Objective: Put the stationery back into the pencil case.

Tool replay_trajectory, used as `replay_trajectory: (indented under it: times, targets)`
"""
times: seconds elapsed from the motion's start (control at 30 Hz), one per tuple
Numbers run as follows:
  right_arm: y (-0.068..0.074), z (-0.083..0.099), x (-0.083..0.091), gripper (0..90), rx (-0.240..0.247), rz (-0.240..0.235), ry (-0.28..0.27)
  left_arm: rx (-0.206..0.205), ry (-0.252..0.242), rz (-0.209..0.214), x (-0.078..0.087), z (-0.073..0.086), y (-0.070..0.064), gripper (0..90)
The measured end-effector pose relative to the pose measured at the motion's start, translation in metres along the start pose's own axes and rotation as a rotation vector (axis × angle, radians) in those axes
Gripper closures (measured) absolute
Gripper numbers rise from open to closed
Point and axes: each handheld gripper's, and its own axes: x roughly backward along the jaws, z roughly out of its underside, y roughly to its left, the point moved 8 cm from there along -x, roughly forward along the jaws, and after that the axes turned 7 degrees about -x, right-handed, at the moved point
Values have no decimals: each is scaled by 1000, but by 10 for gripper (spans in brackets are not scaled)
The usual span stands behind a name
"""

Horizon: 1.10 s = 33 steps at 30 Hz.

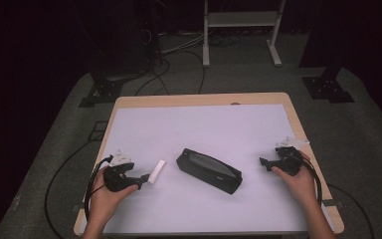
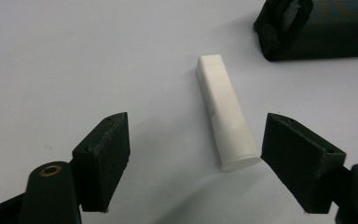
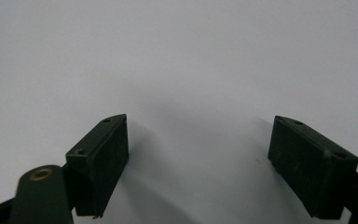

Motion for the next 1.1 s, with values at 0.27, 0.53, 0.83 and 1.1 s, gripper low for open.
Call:
replay_trajectory:
  times: [0.27, 0.53, 0.83, 1.1]
  targets:
    - [0, 0, 0, 188, 0, 0, 0, -3, 1, 14, -4, -11, -4, 266]
    - [0, 0, 0, 188, 0, 0, 0, -2, 34, 14, -10, -22, -7, 332]
    - [0, 0, 0, 188, 0, 0, 0, 5, 100, 18, -19, -31, -8, 422]
    - [0, 0, 0, 188, 0, 0, 0, 7, 145, 17, -26, -38, -6, 490]
